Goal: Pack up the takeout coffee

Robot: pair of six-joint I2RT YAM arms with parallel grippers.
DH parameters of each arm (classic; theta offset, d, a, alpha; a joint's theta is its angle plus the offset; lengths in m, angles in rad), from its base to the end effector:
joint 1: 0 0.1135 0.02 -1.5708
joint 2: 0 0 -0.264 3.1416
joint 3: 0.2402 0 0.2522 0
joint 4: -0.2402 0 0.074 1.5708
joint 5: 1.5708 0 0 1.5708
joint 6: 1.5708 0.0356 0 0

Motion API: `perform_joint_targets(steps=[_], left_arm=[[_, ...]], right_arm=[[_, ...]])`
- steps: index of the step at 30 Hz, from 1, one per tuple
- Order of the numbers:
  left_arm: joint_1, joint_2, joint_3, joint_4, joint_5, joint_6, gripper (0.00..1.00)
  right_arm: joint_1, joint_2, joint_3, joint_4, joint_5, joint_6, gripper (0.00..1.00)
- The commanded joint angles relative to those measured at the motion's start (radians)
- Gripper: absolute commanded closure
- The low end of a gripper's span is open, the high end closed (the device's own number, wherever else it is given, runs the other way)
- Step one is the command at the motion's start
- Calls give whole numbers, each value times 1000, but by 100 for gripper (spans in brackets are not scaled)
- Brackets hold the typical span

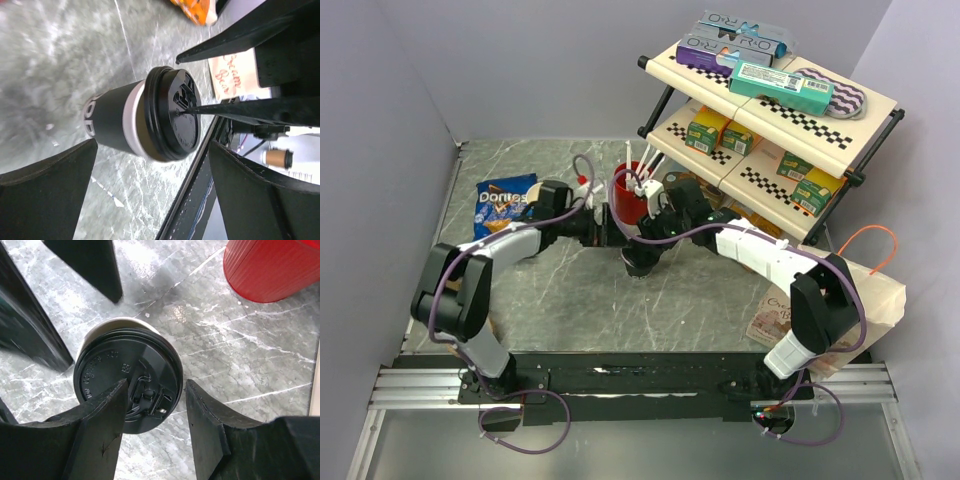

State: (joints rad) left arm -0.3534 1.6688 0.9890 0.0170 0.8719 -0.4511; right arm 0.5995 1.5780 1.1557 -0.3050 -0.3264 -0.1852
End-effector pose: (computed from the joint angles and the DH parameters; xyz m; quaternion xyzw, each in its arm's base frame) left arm 0.3193 -0.1469 0.2093 0.1452 0.8227 -0.5048 0.2172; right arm 0.2829 0.2071 0.2602 -0.4057 0.8064 0.2281 0.3648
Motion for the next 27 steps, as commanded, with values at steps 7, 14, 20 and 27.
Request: perform_joint_targets(steps=[7, 14, 20, 27], left_arm=[[131, -165, -162, 8, -157, -135, 2], [120, -35, -101, -14, -177, -155, 7], [91, 35, -70, -3, -145, -172, 7], [57, 52, -85, 58, -117, -195, 7]], right_arm=[[20, 19, 53, -10, 18, -42, 44], [60, 14, 58, -6, 62, -92, 43], [91, 23, 67, 3, 81, -123, 43], [114, 34, 79, 23, 107, -158, 42]])
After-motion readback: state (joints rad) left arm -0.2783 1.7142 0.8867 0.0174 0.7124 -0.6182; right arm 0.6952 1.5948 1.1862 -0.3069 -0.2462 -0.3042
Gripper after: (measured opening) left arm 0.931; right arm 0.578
